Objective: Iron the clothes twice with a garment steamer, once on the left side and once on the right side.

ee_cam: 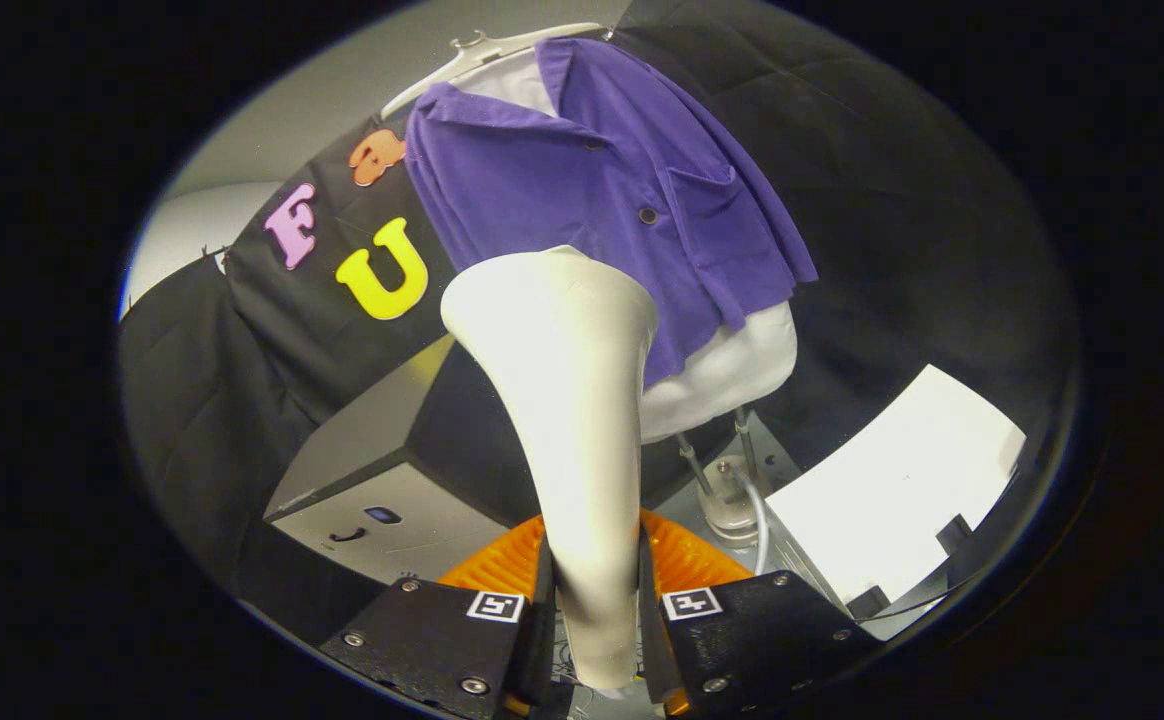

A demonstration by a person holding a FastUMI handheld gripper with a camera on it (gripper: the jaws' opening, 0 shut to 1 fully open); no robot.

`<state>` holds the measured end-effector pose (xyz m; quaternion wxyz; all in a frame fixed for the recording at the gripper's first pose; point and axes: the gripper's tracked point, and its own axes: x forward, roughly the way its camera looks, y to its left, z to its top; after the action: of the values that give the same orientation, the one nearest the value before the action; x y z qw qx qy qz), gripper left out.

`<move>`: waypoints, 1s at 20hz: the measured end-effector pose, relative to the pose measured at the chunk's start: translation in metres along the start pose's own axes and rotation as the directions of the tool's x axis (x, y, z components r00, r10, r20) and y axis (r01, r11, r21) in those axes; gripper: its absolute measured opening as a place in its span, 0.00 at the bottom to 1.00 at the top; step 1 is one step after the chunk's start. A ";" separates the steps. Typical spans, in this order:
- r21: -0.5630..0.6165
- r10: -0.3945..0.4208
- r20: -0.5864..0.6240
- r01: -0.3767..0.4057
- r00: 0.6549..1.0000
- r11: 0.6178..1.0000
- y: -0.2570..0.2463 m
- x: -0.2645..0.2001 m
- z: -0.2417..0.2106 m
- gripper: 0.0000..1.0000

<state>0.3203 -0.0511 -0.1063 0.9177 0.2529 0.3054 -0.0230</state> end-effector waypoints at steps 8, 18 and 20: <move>-0.097 0.075 0.053 -0.070 0.996 0.993 0.059 -0.073 -0.021 0.36; -0.143 0.113 0.003 -0.111 0.994 0.984 0.085 -0.086 -0.057 0.36; -0.136 0.114 -0.010 -0.114 0.993 0.984 0.086 -0.083 -0.060 0.36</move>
<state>0.2364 0.0433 -0.0613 0.9323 0.2066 0.2925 0.0509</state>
